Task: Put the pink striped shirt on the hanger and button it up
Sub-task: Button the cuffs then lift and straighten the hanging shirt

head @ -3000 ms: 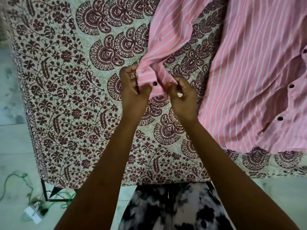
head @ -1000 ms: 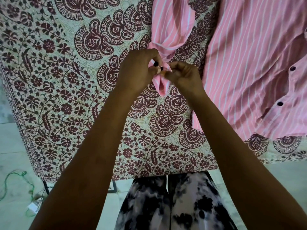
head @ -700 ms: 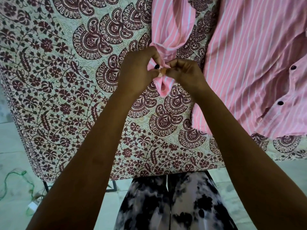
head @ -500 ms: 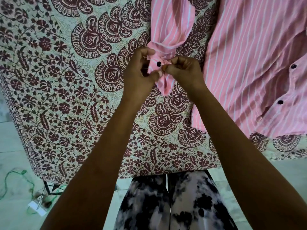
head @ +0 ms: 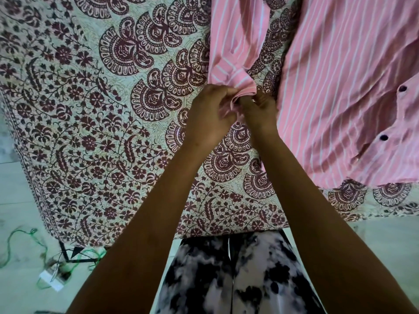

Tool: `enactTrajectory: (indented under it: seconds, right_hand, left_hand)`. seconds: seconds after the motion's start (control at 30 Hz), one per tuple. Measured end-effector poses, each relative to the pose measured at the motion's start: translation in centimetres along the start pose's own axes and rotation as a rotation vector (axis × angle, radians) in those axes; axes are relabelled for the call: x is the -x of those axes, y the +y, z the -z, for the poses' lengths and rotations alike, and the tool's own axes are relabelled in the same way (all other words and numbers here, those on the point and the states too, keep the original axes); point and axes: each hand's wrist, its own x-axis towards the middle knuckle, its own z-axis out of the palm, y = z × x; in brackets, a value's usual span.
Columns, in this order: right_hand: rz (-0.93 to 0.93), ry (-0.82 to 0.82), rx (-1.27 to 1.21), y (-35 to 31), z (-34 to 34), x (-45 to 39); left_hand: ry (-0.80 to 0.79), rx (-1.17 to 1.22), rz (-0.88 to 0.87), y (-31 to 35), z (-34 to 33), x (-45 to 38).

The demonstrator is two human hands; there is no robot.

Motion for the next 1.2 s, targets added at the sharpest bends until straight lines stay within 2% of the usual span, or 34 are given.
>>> enactTrajectory:
  seconds: [0.17, 0.27, 0.37, 0.47, 0.6, 0.7, 0.83, 0.9, 1.0, 1.1, 1.2]
  right_hand:
    - [0.006, -0.013, 0.08, 0.0, 0.3, 0.7]
    - [0.002, 0.067, 0.172, 0.6, 0.3, 0.2]
    - [0.016, 0.108, 0.228, 0.8, 0.2, 0.2]
    - [-0.043, 0.104, 0.127, 1.0, 0.1, 0.4]
    - [-0.118, 0.164, 0.062, 0.9, 0.3, 0.4]
    - [-0.103, 0.199, -0.001, 0.3, 0.1, 0.0]
    - [-0.049, 0.196, -0.005, -0.2, -0.7, 0.0]
    - [-0.066, 0.175, -0.085, -0.6, -1.0, 0.3]
    - [-0.077, 0.11, -0.22, -0.9, -1.1, 0.9]
    - [0.104, 0.061, -0.145, -0.8, -0.8, 1.4]
    - [0.219, 0.054, -0.018, -0.8, -0.7, 0.8]
  left_hand:
    - [-0.066, -0.201, -0.12, -0.3, -0.1, 0.5]
    - [-0.157, -0.342, -0.17, -0.1, -0.4, 0.9]
    - [-0.066, -0.459, -0.195, 0.3, -0.8, 1.2]
    - [0.021, -0.497, -0.175, 0.5, -0.7, 0.7]
    - [-0.051, -0.455, -0.191, 0.6, -0.5, 0.1]
    - [-0.106, -0.433, -0.213, 0.7, -1.1, 0.1]
    - [0.047, -0.454, -0.192, 0.6, -1.1, -0.5]
    - [0.085, -0.404, -0.176, 0.7, -0.7, -1.1]
    - [0.102, -0.11, 0.024, 0.2, 0.2, -2.4]
    - [0.071, 0.184, 0.219, -0.8, 1.1, -3.0]
    - [-0.03, 0.394, 0.293, -0.7, 1.9, -2.8]
